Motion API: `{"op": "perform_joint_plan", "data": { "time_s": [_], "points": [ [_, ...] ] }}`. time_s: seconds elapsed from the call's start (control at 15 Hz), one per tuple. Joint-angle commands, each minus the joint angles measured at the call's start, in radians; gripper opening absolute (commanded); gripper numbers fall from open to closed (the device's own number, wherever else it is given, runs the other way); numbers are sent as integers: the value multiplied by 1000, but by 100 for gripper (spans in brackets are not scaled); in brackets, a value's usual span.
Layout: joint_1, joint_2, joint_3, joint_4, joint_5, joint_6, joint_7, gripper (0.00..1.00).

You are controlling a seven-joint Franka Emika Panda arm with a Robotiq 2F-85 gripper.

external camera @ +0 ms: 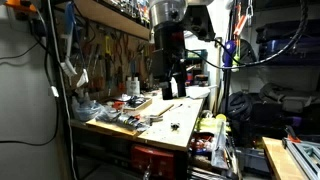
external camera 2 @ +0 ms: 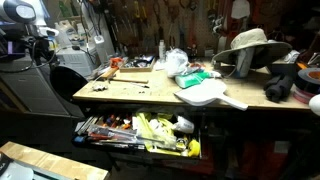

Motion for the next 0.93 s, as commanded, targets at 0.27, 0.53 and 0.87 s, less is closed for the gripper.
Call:
{"op": "perform_joint_plan", "data": {
  "time_s": [0.27,0.53,0.87],
  "points": [
    [1,1,-1,1,-1,-2,0,100],
    [-38,-15,-34,-28,-63,28,-1,100],
    [-116,8,-121,-28,-170,91,-116,100]
  ]
}}
